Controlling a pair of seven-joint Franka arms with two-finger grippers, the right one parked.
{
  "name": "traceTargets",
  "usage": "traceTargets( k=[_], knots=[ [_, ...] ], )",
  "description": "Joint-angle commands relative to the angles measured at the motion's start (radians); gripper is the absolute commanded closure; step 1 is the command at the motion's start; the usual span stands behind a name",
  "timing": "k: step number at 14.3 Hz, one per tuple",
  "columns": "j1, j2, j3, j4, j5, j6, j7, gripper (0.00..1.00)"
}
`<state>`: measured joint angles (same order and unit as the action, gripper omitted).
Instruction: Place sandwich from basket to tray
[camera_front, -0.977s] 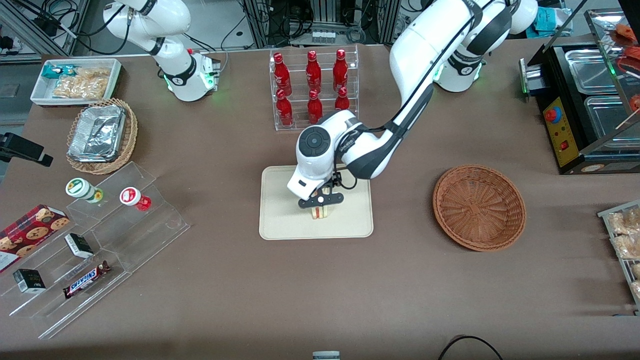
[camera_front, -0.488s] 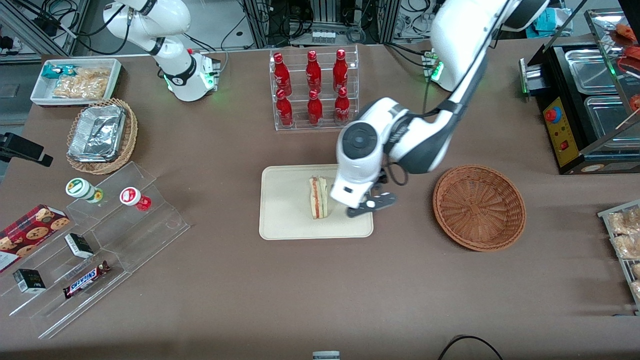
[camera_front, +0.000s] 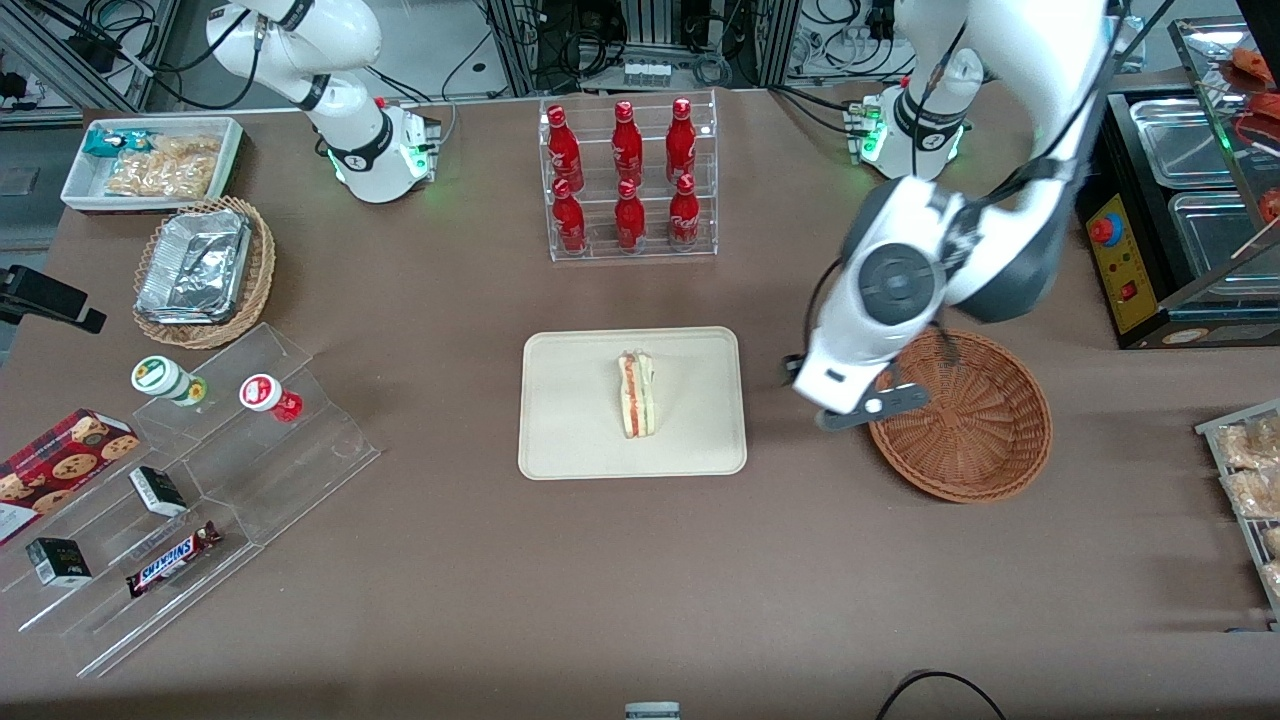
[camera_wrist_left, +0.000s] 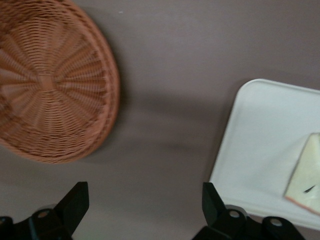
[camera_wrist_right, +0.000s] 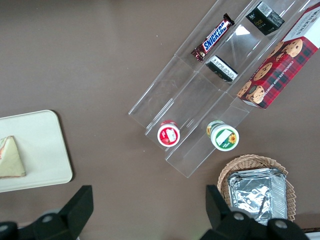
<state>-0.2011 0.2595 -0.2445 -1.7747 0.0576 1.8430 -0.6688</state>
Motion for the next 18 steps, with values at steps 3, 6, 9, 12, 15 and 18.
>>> traceTargets(
  k=[3,6,9,12,15,18],
  knots=[
    [0.13,-0.184,-0.006,-0.095,-0.041,-0.161,0.25,0.0],
    [0.205,-0.252,-0.004,-0.094,-0.045,-0.238,0.349,0.0],
    [0.229,-0.281,0.042,-0.051,-0.051,-0.281,0.471,0.0],
    [0.227,-0.276,0.114,0.068,-0.053,-0.285,0.538,0.0],
    [0.227,-0.275,0.154,0.135,-0.053,-0.285,0.557,0.0],
    [0.226,-0.278,0.163,0.147,-0.053,-0.286,0.557,0.0]
  ],
)
